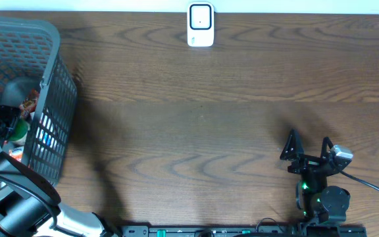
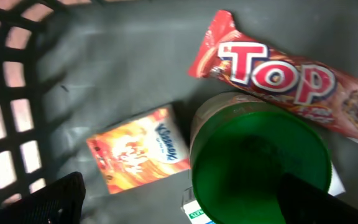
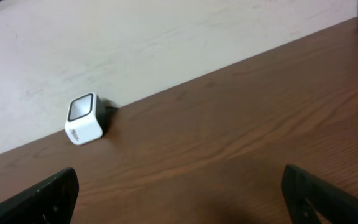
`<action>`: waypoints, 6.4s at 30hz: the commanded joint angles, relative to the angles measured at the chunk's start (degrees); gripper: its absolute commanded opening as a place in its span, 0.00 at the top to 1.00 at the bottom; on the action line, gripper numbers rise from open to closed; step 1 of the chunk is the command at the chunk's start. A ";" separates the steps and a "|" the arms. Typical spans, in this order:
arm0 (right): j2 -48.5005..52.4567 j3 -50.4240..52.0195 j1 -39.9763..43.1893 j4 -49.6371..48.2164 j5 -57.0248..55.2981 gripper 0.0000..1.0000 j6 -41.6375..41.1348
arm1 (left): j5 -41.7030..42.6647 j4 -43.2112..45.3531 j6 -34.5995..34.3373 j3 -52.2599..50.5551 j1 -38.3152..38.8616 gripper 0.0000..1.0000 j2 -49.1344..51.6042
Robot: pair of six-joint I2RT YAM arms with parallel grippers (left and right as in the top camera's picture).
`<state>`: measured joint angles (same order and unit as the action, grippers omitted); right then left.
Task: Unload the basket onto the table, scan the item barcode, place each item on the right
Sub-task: 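Reach the left gripper into the basket over the green-lidded jar, then grasp the green-lidded jar with the left gripper and lift it, then carry the jar forward toward the scanner and hold it there, then set the jar down mid-table and open the left gripper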
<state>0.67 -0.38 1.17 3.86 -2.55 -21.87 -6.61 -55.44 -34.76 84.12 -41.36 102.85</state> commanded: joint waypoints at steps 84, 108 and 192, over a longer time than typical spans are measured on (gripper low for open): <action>-0.35 0.07 0.35 0.22 -0.15 0.01 0.72 | 32.89 5.25 -2.34 -1.11 0.09 0.38 -34.67; -0.35 0.07 0.35 0.22 -0.15 0.01 0.72 | 15.37 3.91 -12.39 -1.14 52.59 0.38 -31.98; -0.35 0.07 0.35 0.20 -0.15 0.01 0.72 | -3.45 0.59 3.96 12.83 71.21 0.00 -18.80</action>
<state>0.67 -0.38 1.17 3.86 -2.55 -21.87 -9.15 -54.61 -45.41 92.20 30.17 96.36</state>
